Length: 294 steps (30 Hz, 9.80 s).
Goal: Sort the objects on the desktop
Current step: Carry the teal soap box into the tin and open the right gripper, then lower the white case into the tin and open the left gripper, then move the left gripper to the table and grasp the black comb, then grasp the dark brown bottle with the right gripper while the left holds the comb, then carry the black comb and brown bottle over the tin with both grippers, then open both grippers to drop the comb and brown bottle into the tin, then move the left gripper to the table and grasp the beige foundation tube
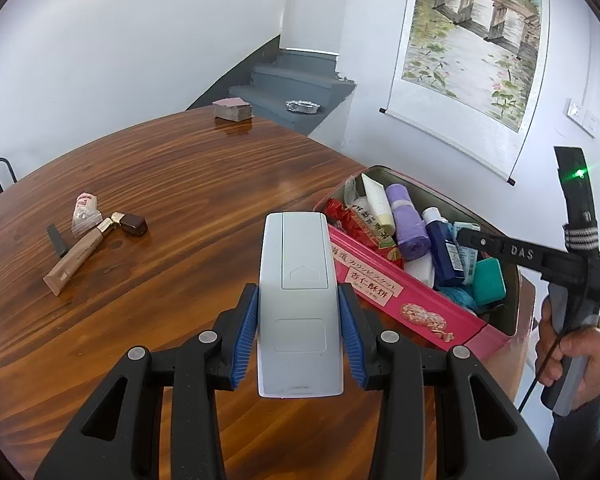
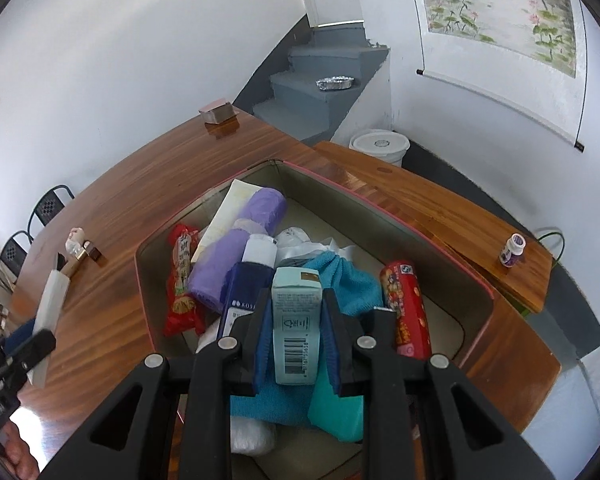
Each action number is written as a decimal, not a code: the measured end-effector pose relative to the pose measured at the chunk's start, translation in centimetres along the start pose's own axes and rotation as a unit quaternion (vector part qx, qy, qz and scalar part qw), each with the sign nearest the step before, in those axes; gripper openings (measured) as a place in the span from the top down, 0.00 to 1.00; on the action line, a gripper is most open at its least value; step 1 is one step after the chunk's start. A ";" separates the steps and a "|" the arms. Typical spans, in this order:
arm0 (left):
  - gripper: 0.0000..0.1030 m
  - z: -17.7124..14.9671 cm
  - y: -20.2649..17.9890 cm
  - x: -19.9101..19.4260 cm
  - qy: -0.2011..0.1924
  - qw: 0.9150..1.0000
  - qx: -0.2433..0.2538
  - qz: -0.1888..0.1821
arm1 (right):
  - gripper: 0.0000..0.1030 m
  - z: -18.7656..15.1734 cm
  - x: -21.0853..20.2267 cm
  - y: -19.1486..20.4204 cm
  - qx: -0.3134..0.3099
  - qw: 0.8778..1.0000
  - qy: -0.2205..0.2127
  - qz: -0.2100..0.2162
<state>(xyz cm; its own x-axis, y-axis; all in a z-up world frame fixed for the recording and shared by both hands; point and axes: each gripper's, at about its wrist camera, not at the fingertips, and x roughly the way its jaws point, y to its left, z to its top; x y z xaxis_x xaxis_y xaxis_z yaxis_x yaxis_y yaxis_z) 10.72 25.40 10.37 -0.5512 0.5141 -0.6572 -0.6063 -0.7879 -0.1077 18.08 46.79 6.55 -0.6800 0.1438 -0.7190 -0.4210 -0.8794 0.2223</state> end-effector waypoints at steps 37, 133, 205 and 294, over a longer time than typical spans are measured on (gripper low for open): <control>0.58 2.2 -15.5 5.1 0.042 0.981 0.097 -0.162 | 0.48 -2.4 -6.6 -7.8 0.102 0.987 -0.125 0.022; 0.83 2.2 31.4 10.0 0.058 0.939 -0.263 0.212 | 0.23 -2.2 9.5 23.2 -0.145 0.980 0.008 0.137; 0.83 5.7 11.5 4.3 -0.001 0.995 -0.097 0.017 | 0.79 -0.6 -0.6 12.6 -0.057 0.990 -0.079 0.105; 0.56 3.3 19.5 7.6 0.058 0.981 -0.093 0.162 | 0.26 -4.9 0.4 12.8 -0.088 0.980 -0.039 0.175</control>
<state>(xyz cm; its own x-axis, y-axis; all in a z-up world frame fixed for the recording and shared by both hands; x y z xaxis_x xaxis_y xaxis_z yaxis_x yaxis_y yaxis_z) -7.17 15.07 5.78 -0.6221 0.1933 -0.7587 -0.2895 -0.9571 -0.0064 15.38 33.36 5.92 -0.8108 -0.1529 -0.5650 -0.0485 -0.9444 0.3251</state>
